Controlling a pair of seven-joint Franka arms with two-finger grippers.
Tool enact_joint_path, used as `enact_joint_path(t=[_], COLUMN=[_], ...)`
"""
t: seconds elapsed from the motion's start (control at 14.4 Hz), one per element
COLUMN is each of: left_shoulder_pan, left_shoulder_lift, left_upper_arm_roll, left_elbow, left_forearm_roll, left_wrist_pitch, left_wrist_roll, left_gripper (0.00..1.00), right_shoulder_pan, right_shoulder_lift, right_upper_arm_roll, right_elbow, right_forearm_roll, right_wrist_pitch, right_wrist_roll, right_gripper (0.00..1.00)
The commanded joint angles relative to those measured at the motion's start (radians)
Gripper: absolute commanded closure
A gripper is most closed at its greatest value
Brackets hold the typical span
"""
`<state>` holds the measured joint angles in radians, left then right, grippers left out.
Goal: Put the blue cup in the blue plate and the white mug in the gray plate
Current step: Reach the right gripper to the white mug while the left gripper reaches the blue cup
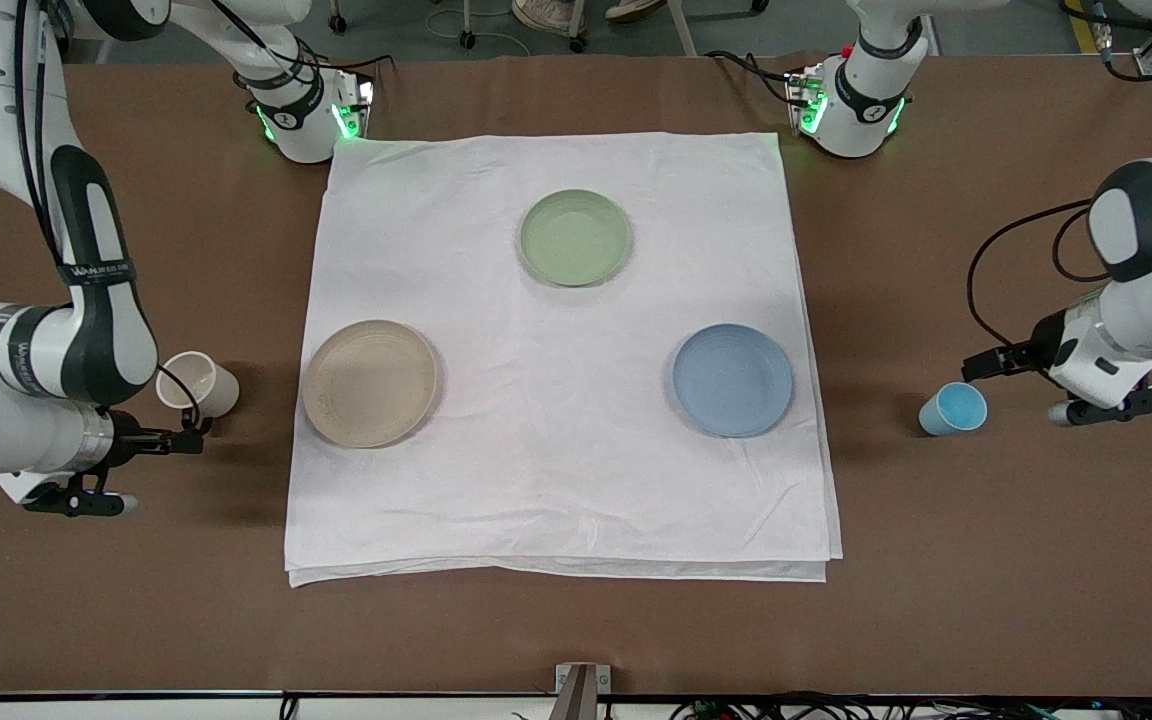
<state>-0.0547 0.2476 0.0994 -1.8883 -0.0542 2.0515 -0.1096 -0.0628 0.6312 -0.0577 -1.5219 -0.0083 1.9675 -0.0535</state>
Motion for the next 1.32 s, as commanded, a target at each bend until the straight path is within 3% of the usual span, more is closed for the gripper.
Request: enact_joint_path(t=[0.0, 0.21, 0.35, 0.49, 0.7, 0.9, 0.97, 1.11, 1.18, 1.25], left_shoulder_pan=[-0.031, -0.027, -0.019, -0.019, -0.017, -0.017, -0.017, -0.017, -0.016, -0.016], left_shoulder_lift=[0.064, 0.091, 0.104, 0.127, 0.154, 0.170, 0.170, 0.174, 0.174, 0.171], left_upper_arm_roll=[0.002, 0.000, 0.000, 0.000, 0.002, 0.002, 0.002, 0.003, 0.003, 0.005], left_elbow=[-0.011, -0.058, -0.109, -0.132, -0.135, -0.129, -0.126, -0.123, -0.120, -0.117], left_forearm_roll=[0.040, 0.042, 0.042, 0.042, 0.042, 0.042, 0.042, 0.051, 0.056, 0.057], left_wrist_pitch=[0.080, 0.163, 0.243, 0.289, 0.308, 0.315, 0.315, 0.315, 0.315, 0.314], left_wrist_roll=[-0.068, -0.071, -0.071, -0.071, -0.071, -0.070, -0.070, -0.068, -0.067, -0.061], left_gripper=[0.00, 0.00, 0.01, 0.08, 0.31, 0.72, 0.85, 1.00, 1.00, 1.00], right_shoulder_pan=[-0.028, -0.023, -0.023, -0.026, -0.040, -0.038, -0.038, -0.037, -0.037, -0.038], right_shoulder_lift=[0.018, 0.021, 0.021, 0.022, 0.035, 0.039, 0.039, 0.042, 0.042, 0.042], right_upper_arm_roll=[0.015, 0.015, 0.015, 0.013, 0.013, 0.013, 0.013, 0.013, 0.015, 0.015], right_elbow=[-0.038, -0.136, -0.141, -0.144, -0.142, -0.144, -0.144, -0.159, -0.159, -0.158], right_forearm_roll=[-0.009, -0.009, -0.012, -0.019, -0.051, -0.067, -0.067, -0.067, -0.067, -0.067], right_wrist_pitch=[0.020, 0.114, 0.113, 0.111, 0.125, 0.125, 0.122, 0.125, 0.123, 0.122], right_wrist_roll=[-0.038, -0.040, -0.042, -0.072, -0.127, -0.129, -0.129, -0.127, -0.127, -0.129], right_gripper=[0.00, 0.00, 0.00, 0.01, 0.05, 0.13, 0.22, 0.51, 0.72, 0.84])
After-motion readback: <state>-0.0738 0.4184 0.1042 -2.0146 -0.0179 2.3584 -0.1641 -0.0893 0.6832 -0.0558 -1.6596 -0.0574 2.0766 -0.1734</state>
